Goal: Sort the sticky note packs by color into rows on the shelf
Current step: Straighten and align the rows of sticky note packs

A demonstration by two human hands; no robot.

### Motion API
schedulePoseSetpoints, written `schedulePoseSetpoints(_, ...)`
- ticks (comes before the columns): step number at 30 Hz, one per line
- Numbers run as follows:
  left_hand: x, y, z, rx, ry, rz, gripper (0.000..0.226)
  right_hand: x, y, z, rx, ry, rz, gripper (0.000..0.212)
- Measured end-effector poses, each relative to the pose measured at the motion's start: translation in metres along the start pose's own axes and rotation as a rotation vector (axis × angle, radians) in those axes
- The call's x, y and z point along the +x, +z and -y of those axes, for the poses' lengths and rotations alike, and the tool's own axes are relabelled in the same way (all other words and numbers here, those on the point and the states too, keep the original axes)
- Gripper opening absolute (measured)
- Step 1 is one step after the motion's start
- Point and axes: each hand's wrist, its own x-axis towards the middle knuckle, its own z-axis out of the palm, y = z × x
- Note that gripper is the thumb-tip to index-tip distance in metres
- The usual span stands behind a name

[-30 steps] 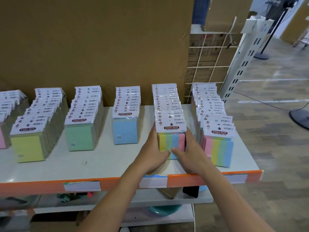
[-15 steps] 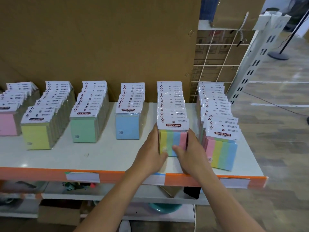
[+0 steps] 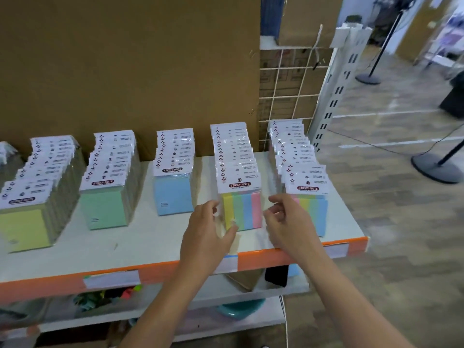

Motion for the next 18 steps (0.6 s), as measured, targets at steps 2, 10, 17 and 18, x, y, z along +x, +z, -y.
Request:
schedulePoseSetpoints(2,0.005,0.0,0.002,0.099,0.022,0.122,0.072,0.0,0.007,0.001,-0.109,-0.003,0.048,0.038)
schedulePoseSetpoints(10,0.009,0.001,0.003,0.111,0.133,0.041,0.046,0.001,0.03,0.008,-0.235,-0.01,-0.001,0.04)
schedulePoseSetpoints(17,-0.011,-0.007,0.002,-0.083,0.089,-0.084,0.043,-0.013,0.001,-0.001,0.137,0.03,-0.096,0.012)
schedulePoseSetpoints(18,-0.016,-0.008,0.001,-0.117,0.103,-0.1,0.035,-0.016,-0.007,-0.006,0.231,0.048,-0.092,0.01)
